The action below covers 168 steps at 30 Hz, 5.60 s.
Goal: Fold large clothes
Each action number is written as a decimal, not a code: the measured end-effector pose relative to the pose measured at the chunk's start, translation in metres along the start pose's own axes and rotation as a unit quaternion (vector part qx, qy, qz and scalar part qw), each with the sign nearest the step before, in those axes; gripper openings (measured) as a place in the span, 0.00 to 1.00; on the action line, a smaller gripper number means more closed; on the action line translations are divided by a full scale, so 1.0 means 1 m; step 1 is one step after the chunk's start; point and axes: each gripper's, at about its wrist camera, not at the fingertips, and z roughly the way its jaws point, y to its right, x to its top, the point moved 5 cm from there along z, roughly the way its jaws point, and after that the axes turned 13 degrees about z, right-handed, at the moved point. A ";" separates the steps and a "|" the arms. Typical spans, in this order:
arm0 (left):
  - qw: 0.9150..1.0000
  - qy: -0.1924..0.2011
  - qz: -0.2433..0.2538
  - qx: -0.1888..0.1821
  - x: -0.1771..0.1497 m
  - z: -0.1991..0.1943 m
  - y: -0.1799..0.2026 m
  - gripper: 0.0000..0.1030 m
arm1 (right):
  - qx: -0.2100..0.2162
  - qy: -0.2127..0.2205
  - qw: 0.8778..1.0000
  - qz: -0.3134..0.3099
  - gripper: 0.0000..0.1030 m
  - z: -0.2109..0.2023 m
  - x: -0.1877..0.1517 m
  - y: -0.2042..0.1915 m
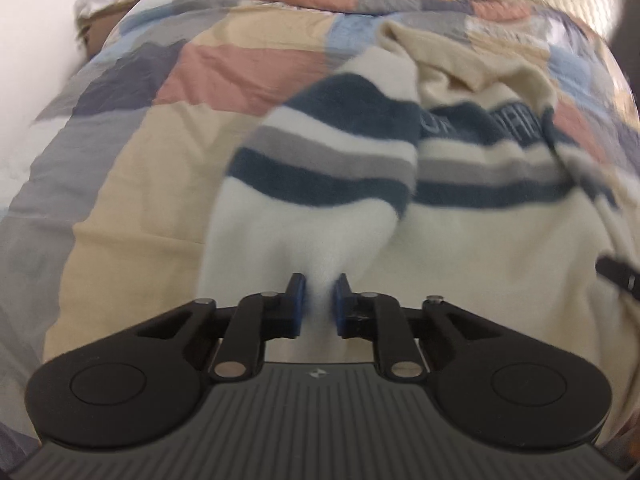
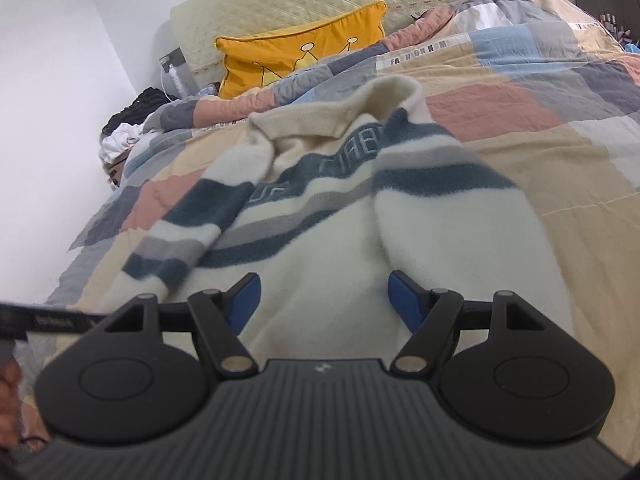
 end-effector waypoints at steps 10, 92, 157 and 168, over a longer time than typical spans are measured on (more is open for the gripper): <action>0.998 0.055 -0.025 0.009 0.065 -0.044 -0.082 0.11 | 0.018 0.010 1.000 0.008 0.71 -0.009 0.004 0.003; 0.964 -0.017 -0.112 0.240 0.000 0.072 -0.423 0.17 | -0.045 -0.011 0.996 -0.073 0.78 0.054 -0.014 -0.032; 0.994 0.036 0.024 -0.099 -0.015 0.048 0.102 0.51 | -0.127 0.126 0.970 0.165 0.16 -0.021 0.049 0.090; 0.993 0.059 0.008 -0.105 -0.015 0.039 0.100 0.50 | -0.156 0.229 0.939 0.202 0.16 -0.036 0.178 0.151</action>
